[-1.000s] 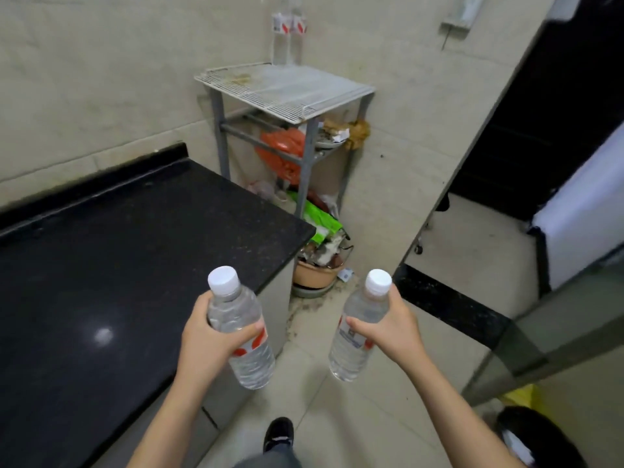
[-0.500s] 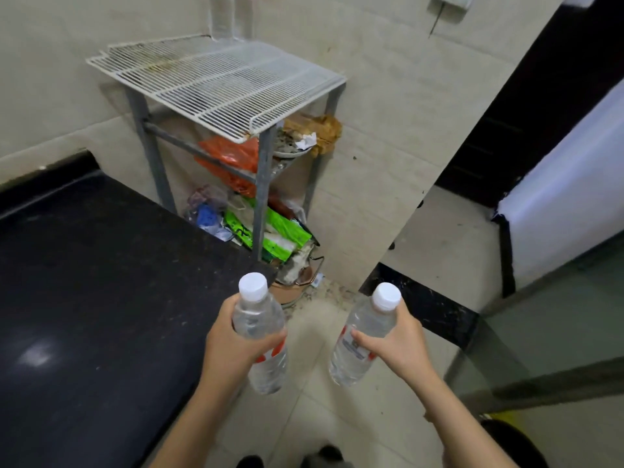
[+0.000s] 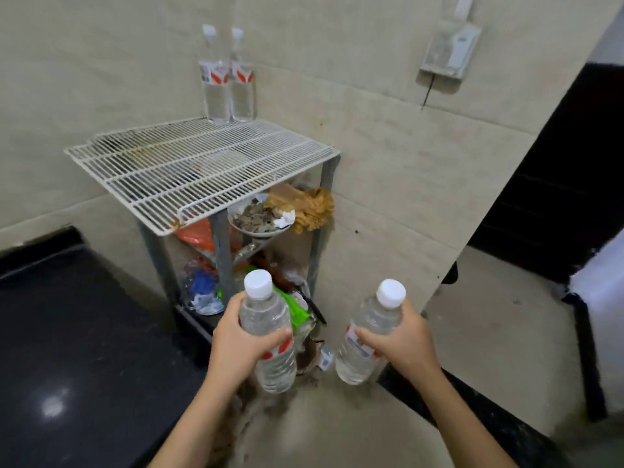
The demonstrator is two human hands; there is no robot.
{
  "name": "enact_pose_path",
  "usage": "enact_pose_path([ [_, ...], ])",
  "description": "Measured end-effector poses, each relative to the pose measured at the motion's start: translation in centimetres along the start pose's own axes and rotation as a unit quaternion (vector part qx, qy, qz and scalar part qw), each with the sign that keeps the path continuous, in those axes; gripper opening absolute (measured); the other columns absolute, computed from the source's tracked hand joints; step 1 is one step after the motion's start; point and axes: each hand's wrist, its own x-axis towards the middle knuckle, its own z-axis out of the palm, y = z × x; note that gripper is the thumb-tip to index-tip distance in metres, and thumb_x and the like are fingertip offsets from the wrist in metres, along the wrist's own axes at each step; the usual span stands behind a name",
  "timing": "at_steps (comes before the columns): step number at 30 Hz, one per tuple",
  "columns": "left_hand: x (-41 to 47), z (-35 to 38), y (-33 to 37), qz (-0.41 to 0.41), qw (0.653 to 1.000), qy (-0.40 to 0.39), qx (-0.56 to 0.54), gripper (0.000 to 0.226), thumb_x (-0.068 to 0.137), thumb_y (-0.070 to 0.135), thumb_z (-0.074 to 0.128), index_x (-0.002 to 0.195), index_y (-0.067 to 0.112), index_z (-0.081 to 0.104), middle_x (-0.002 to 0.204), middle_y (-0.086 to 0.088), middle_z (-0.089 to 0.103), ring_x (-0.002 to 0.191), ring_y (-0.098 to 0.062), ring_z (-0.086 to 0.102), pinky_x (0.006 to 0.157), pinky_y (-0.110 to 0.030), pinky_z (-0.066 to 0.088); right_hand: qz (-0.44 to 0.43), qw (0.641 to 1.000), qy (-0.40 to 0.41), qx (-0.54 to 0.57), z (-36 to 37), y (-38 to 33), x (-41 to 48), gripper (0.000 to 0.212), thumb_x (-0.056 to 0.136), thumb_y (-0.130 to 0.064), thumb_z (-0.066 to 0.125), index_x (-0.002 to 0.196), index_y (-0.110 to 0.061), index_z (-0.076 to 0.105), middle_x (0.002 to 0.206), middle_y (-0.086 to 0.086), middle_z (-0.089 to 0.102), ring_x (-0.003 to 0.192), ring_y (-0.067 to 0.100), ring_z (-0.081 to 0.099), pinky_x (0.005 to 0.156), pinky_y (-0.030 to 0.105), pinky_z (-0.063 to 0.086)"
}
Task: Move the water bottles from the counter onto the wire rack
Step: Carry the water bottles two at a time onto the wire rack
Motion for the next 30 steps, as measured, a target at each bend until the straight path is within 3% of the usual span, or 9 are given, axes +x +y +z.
enact_pose_path([
  [2, 1.6, 2.1, 2.3, 0.019, 0.999, 0.022, -0.014, 0.084, 0.031, 0.046, 0.077, 0.108, 0.020, 0.056, 0.101, 0.007, 0.066, 0.093, -0.013, 0.063, 0.085, -0.036, 0.050, -0.025, 0.999, 0.002, 0.023, -2.1, -0.7, 3.5, 0.054, 0.049, -0.044, 0.077, 0.096, -0.039, 0.050, 0.096, -0.006, 0.068, 0.091, 0.019, 0.065, 0.080, 0.044, 0.054],
  [4, 3.2, 3.5, 4.6, 0.041, 0.998, 0.036, -0.023, 0.079, 0.032, 0.047, 0.078, 0.105, 0.027, 0.056, 0.103, 0.007, 0.066, 0.095, -0.012, 0.063, 0.084, -0.033, 0.049, -0.059, 0.997, -0.001, 0.045, -4.0, -2.0, 6.7, 0.050, 0.051, -0.040, 0.079, 0.088, -0.042, 0.047, 0.096, -0.005, 0.067, 0.092, 0.020, 0.064, 0.083, 0.045, 0.053],
  [9, 7.4, 4.6, 10.5, 0.102, 0.992, 0.074, -0.017, 0.066, 0.033, 0.047, 0.077, 0.095, 0.040, 0.055, 0.101, 0.013, 0.066, 0.089, -0.002, 0.064, 0.076, -0.026, 0.049, -0.152, 0.983, 0.031, 0.100, -7.0, -6.7, 12.9, 0.060, 0.048, -0.033, 0.084, 0.095, -0.037, 0.047, 0.091, -0.007, 0.065, 0.092, 0.022, 0.064, 0.085, 0.045, 0.052],
  [13, 11.5, 3.6, 14.8, 0.149, 0.981, 0.115, -0.046, 0.065, 0.030, 0.041, 0.080, 0.091, 0.034, 0.058, 0.096, 0.005, 0.069, 0.085, -0.010, 0.068, 0.073, -0.029, 0.053, -0.216, 0.960, 0.053, 0.169, -7.9, -10.9, 17.9, 0.058, 0.052, -0.018, 0.084, 0.095, -0.033, 0.049, 0.083, -0.021, 0.058, 0.086, 0.017, 0.063, 0.086, 0.044, 0.052],
  [16, 15.9, 2.5, 17.5, 0.185, 0.970, 0.141, -0.069, 0.071, 0.029, 0.022, 0.088, 0.094, 0.029, 0.059, 0.094, 0.005, 0.069, 0.080, -0.007, 0.068, 0.062, -0.017, 0.052, -0.267, 0.943, 0.058, 0.189, -7.6, -13.9, 21.8, 0.063, 0.051, -0.022, 0.086, 0.103, -0.026, 0.051, 0.088, -0.019, 0.059, 0.090, 0.016, 0.062, 0.086, 0.041, 0.052],
  [18, 19.2, 1.8, 19.0, 0.195, 0.965, 0.156, -0.085, 0.065, 0.035, 0.021, 0.084, 0.094, 0.025, 0.059, 0.092, 0.006, 0.068, 0.079, -0.006, 0.067, 0.060, -0.014, 0.052, -0.297, 0.935, 0.059, 0.185, -6.9, -15.9, 24.4, 0.063, 0.054, -0.022, 0.085, 0.105, -0.027, 0.050, 0.091, -0.015, 0.059, 0.094, 0.018, 0.062, 0.087, 0.041, 0.051],
  [22, 25.4, 0.5, 20.4, 0.179, 0.963, 0.172, -0.104, 0.055, 0.051, 0.016, 0.079, 0.100, 0.021, 0.056, 0.097, 0.004, 0.065, 0.090, -0.014, 0.063, 0.071, -0.025, 0.049, -0.320, 0.928, 0.054, 0.183, -4.9, -19.5, 30.0, 0.054, 0.054, -0.021, 0.083, 0.093, -0.034, 0.047, 0.085, -0.021, 0.057, 0.088, 0.016, 0.061, 0.083, 0.039, 0.052],
  [26, 30.8, -1.4, 20.6, 0.159, 0.965, 0.195, -0.073, 0.070, 0.039, 0.030, 0.077, 0.104, 0.018, 0.054, 0.096, 0.002, 0.065, 0.089, -0.016, 0.063, 0.071, -0.029, 0.049, -0.319, 0.932, 0.046, 0.168, -1.8, -21.4, 35.4, 0.055, 0.055, -0.025, 0.083, 0.095, -0.033, 0.047, 0.085, -0.017, 0.059, 0.090, 0.019, 0.062, 0.083, 0.039, 0.052],
  [30, 35.6, -2.7, 20.2, 0.128, 0.967, 0.216, -0.046, 0.078, 0.037, 0.033, 0.078, 0.109, 0.017, 0.051, 0.101, -0.001, 0.064, 0.092, -0.021, 0.063, 0.082, -0.041, 0.051, -0.300, 0.945, 0.016, 0.127, 1.6, -23.2, 40.0, 0.056, 0.058, -0.030, 0.081, 0.103, -0.027, 0.049, 0.096, -0.005, 0.061, 0.095, 0.021, 0.061, 0.084, 0.038, 0.050],
])
